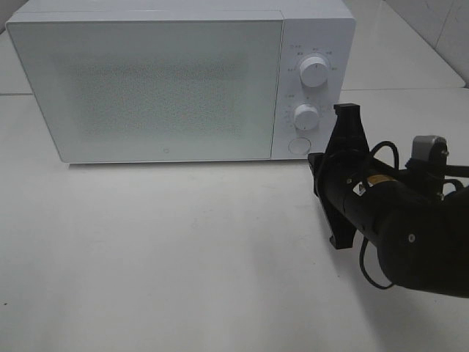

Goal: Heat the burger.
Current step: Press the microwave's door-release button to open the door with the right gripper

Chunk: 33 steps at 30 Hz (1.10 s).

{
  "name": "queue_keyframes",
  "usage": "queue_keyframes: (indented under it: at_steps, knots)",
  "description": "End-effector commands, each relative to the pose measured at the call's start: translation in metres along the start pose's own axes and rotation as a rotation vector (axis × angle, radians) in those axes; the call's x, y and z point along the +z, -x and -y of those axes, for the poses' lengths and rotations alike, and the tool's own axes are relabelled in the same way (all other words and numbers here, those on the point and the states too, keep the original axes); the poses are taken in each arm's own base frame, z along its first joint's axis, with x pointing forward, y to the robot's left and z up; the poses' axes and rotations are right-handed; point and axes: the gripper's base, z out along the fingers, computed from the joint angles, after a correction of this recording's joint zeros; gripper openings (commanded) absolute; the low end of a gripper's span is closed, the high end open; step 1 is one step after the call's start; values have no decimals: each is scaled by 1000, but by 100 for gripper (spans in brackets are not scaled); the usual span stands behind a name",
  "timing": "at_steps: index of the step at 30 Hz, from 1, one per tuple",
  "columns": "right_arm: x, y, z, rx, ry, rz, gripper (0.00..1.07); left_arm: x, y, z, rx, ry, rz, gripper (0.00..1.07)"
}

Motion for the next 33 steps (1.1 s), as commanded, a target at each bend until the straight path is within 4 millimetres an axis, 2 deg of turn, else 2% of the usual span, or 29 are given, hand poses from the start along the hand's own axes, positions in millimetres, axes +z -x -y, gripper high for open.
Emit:
queue_keyframes:
  at_steps: [1,20,26,33]
  knots:
    - [17,-2,-1,-18,-13,-32,0,-3,-1,1,2,5,30,96]
    - [81,6,0,65,-32,-8,0,-3,-1,1,2,5,30,96]
    - [93,8,0,72,-46,-4,0,-3,-1,1,2,5,30,96]
    - [109,1,5,73,-59,-12,0,-3,-1,1,2,5,30,96]
